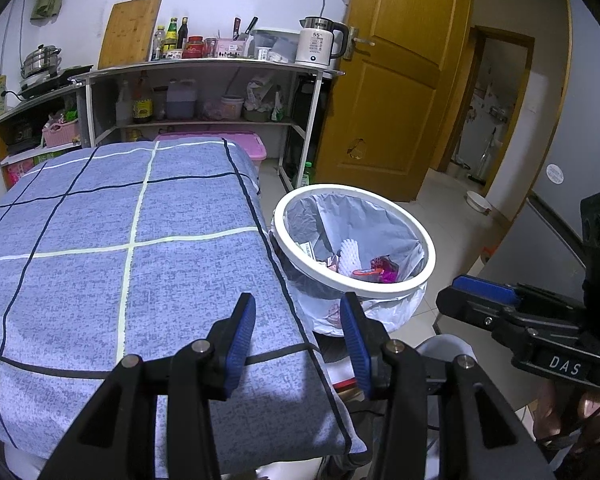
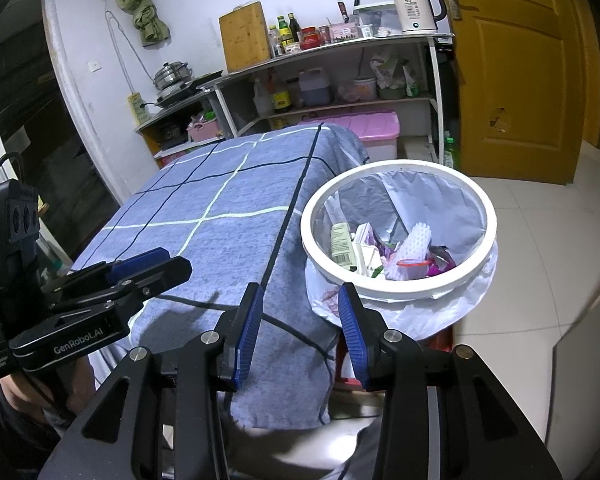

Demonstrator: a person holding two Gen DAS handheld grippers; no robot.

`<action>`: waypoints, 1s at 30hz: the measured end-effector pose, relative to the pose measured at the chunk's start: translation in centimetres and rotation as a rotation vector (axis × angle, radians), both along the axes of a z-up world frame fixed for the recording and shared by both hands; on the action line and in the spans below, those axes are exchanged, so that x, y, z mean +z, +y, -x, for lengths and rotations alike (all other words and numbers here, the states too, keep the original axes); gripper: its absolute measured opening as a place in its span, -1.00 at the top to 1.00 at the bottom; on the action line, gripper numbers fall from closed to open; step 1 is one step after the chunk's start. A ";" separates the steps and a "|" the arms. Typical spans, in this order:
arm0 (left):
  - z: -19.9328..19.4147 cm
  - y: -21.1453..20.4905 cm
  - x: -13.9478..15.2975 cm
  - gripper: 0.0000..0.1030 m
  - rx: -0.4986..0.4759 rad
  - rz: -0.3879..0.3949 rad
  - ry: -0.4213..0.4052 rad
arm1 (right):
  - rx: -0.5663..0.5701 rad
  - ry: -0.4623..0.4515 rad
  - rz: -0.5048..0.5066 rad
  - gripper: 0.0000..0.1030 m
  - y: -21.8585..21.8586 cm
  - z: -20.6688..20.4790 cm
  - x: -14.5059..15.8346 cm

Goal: Collect trash

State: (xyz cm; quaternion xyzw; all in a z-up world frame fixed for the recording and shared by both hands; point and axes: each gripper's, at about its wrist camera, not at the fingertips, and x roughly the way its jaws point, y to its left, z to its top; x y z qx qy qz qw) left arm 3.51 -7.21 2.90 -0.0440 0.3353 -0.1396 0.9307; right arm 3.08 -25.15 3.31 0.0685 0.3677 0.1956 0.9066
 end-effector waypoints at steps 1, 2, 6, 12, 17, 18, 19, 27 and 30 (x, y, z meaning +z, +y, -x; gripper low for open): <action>0.0 0.0 0.0 0.11 0.000 -0.001 0.001 | -0.001 0.000 0.001 0.21 0.1 -0.1 0.0; 0.0 0.0 0.0 0.11 0.001 -0.001 0.000 | -0.001 0.000 0.000 0.21 0.1 -0.1 0.0; 0.2 -0.1 0.0 0.11 0.004 -0.004 -0.002 | 0.000 0.000 0.001 0.21 0.1 0.0 0.0; 0.2 -0.1 0.0 0.11 0.008 -0.007 0.000 | 0.003 0.002 0.001 0.21 0.2 0.0 -0.1; 0.1 -0.1 0.1 0.11 0.014 -0.007 0.003 | 0.005 0.004 0.002 0.21 0.3 -0.1 -0.1; 0.1 -0.1 0.1 0.11 0.016 -0.009 0.003 | 0.006 0.005 0.002 0.21 0.4 -0.1 -0.1; 0.1 -0.1 0.1 0.11 0.016 -0.009 0.003 | 0.008 0.005 0.003 0.21 0.4 -0.1 -0.1; 0.1 -0.1 0.0 0.11 0.017 -0.010 0.003 | 0.007 0.005 0.003 0.21 0.6 -0.2 -0.2; 0.0 -0.1 0.0 0.11 0.017 -0.011 0.002 | 0.008 0.005 0.002 0.21 0.6 -0.2 -0.2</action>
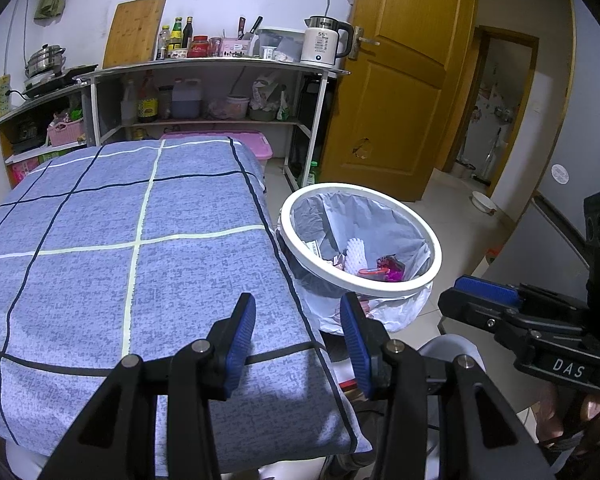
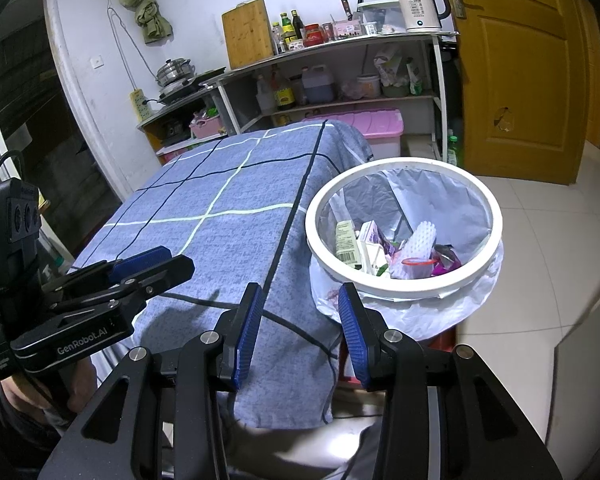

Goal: Collect trash

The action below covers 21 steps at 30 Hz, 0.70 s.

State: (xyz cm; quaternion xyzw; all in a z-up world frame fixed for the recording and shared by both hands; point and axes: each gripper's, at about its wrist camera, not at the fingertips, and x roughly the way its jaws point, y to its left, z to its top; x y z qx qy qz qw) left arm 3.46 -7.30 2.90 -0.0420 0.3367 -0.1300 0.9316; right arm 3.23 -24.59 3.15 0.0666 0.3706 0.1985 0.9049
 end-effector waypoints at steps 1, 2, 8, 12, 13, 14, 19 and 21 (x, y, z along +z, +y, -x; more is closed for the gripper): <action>0.0 0.0 0.0 0.11 0.000 0.000 0.000 | 0.000 -0.001 0.001 0.21 0.1 0.0 0.0; 0.0 0.0 0.0 0.11 0.001 0.000 0.000 | -0.001 0.001 0.001 0.21 0.0 0.0 0.0; 0.1 -0.1 -0.1 0.11 0.003 -0.010 -0.004 | 0.000 0.000 0.001 0.21 0.0 0.0 0.0; 0.1 -0.1 -0.1 0.11 0.002 -0.012 -0.005 | 0.000 0.001 0.000 0.21 0.1 0.0 0.0; 0.1 -0.2 -0.1 0.11 0.004 -0.013 -0.005 | 0.001 0.000 0.001 0.21 0.1 0.0 0.0; 0.2 -0.2 -0.1 0.11 0.004 -0.013 -0.004 | 0.000 0.000 0.002 0.21 0.0 0.0 0.0; 0.1 -0.3 -0.2 0.11 0.007 -0.013 -0.002 | 0.000 0.001 0.001 0.21 0.1 0.0 0.0; 0.1 -0.4 -0.2 0.11 0.008 -0.013 -0.001 | 0.000 0.000 0.001 0.21 0.1 0.0 0.0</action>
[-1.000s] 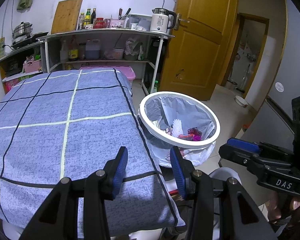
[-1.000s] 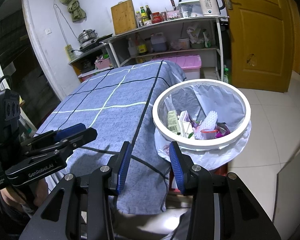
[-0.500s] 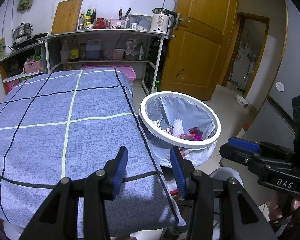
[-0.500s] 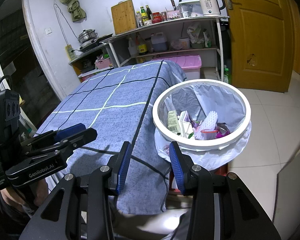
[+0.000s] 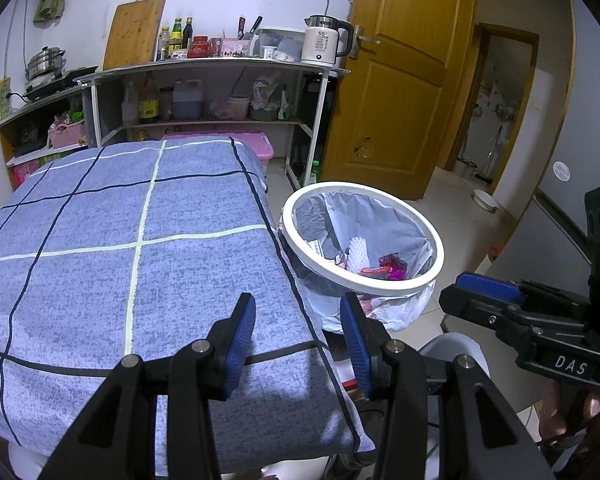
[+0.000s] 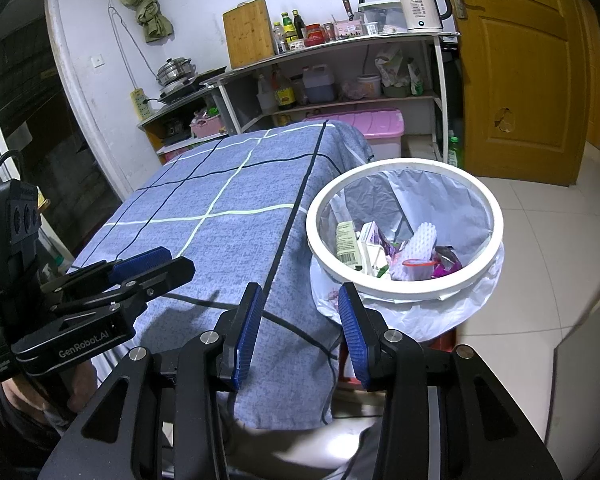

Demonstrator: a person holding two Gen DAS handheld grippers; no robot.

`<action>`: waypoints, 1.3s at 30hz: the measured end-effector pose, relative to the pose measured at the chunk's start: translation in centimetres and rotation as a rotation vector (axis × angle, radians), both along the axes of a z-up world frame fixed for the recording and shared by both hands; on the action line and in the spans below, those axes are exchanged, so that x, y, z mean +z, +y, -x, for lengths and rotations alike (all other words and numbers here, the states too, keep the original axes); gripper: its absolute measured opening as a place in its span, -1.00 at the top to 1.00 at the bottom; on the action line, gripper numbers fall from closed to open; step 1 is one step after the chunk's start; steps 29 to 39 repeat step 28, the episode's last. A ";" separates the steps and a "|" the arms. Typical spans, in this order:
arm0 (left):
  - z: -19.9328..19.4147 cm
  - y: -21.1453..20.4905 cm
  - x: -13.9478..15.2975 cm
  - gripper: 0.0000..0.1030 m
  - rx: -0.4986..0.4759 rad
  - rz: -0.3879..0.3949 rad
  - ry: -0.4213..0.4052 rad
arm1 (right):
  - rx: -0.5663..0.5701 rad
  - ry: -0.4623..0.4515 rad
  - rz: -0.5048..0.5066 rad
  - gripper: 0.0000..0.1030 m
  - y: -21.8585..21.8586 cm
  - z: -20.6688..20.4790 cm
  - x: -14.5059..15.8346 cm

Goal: Collect trash

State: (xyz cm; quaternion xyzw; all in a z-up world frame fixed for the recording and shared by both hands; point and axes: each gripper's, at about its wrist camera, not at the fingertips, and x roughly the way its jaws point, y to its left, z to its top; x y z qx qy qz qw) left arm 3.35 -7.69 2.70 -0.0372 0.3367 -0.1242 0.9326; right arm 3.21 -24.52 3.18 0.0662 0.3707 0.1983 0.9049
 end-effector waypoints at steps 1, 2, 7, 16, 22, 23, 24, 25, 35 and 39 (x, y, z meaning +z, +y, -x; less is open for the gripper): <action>0.0 0.0 0.0 0.11 0.000 -0.001 0.000 | 0.000 -0.001 0.001 0.21 0.0 0.0 0.0; 0.0 0.0 0.0 0.11 0.002 -0.002 0.000 | 0.000 0.000 0.001 0.21 0.0 0.0 0.0; -0.1 -0.1 -0.2 0.11 0.008 -0.007 0.002 | 0.000 0.001 0.000 0.21 0.0 0.0 0.0; -0.2 0.0 -0.5 0.11 0.014 -0.008 0.012 | -0.001 0.003 0.001 0.21 0.1 0.0 0.0; -0.2 0.0 -0.6 0.11 0.023 -0.005 0.016 | 0.001 0.004 0.002 0.21 0.2 0.0 -0.1; -0.2 0.1 -0.7 0.11 0.026 -0.005 0.016 | 0.001 0.004 0.003 0.21 0.2 0.0 -0.1; -0.3 0.1 -0.7 0.11 0.028 -0.004 0.017 | 0.001 0.004 0.003 0.21 0.2 0.0 -0.1; -0.3 0.1 -0.7 0.11 0.030 -0.003 0.017 | 0.001 0.004 0.003 0.21 0.2 0.0 -0.2; -0.1 0.1 -0.6 0.11 0.030 -0.002 0.015 | 0.001 0.004 0.003 0.21 0.2 -0.1 -0.1; -0.1 0.1 -0.6 0.11 0.030 -0.002 0.015 | 0.001 0.004 0.003 0.21 0.2 -0.1 -0.1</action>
